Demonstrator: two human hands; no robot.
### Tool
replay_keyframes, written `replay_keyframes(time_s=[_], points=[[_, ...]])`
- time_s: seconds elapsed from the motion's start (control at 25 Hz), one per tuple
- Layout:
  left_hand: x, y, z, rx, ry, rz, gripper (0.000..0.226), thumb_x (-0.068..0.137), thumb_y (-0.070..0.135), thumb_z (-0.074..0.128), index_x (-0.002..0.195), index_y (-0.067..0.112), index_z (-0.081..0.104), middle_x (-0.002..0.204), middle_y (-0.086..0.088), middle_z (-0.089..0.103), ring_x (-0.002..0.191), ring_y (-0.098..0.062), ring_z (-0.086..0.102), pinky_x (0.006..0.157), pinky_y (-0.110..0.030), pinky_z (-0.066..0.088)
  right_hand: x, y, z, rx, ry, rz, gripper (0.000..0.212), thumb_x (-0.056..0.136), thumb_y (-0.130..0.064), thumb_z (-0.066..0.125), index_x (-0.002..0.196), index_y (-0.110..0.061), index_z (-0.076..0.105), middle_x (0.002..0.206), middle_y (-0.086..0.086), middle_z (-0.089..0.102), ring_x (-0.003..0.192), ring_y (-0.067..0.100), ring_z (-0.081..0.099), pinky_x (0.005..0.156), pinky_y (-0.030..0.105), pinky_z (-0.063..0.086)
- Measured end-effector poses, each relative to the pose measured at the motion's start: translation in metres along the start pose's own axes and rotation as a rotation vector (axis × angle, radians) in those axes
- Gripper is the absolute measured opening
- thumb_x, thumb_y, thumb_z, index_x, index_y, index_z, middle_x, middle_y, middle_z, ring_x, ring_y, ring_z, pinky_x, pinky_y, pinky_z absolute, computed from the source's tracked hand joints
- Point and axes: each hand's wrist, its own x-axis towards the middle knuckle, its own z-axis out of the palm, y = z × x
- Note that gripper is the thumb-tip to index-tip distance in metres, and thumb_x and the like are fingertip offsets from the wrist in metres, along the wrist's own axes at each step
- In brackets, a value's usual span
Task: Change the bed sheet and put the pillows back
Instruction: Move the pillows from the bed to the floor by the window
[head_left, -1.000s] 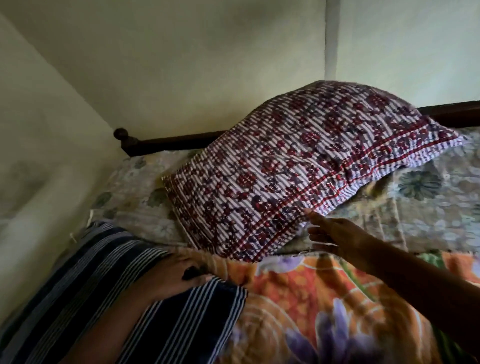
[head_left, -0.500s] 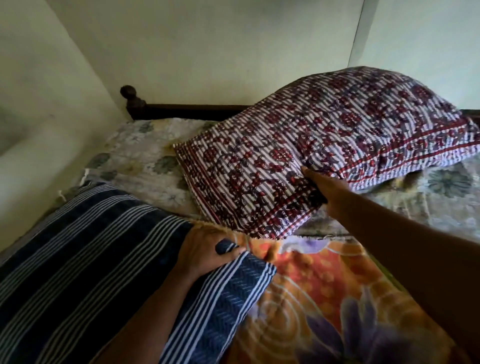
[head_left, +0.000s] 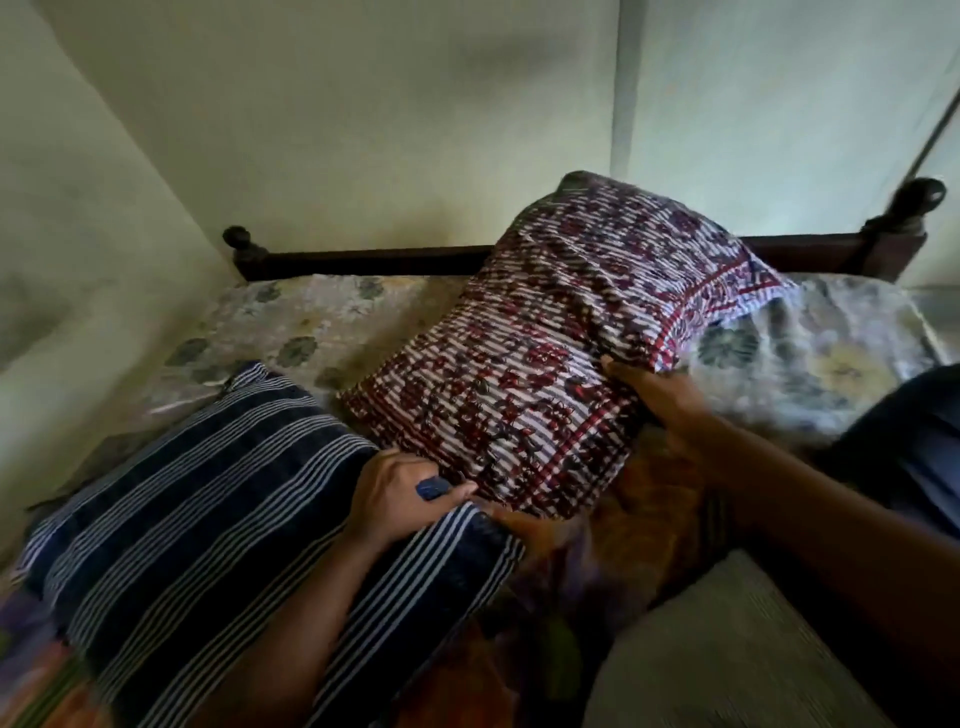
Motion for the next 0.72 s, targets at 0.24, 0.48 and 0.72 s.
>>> replay_keyframes(time_s=[0.24,0.48,0.72], points=[[0.101,0.148,-0.043,-0.438,0.210,0.020,0.065,0.081,0.062,0.053,0.045,0.014,0.028,0.045,0.004,0.020,0.042,-0.009,0.023,0.044,-0.027,0.020,-0.045,-0.024,-0.114,0.189,-0.025,-0.052,0.063,0.056,-0.031,0.085,0.109,-0.004,0.062,0.092,0.012,0.073,0.083,0.031,0.071,0.084,0.046,0.055],[0.155,0.265,-0.047,-0.620,0.066,0.289,0.065,0.079,0.066,0.052,0.043,0.016,0.031,0.044,0.010,0.020,0.042,-0.005,0.023,0.044,-0.015,0.016,-0.105,-0.036,-0.213,0.306,0.113,-0.258,0.047,0.066,-0.026,0.080,0.105,-0.004,0.067,0.097,0.011,0.073,0.087,0.025,0.071,0.085,0.038,0.055],[0.199,0.400,-0.052,-0.607,-0.174,0.594,0.068,0.074,0.055,0.062,0.040,0.002,0.037,0.042,0.001,0.026,0.041,-0.006,0.022,0.043,-0.022,0.020,-0.147,-0.019,-0.321,0.406,0.271,-0.312,0.032,0.062,-0.030,0.076,0.084,-0.007,0.070,0.074,0.006,0.074,0.066,0.017,0.071,0.061,0.022,0.055]])
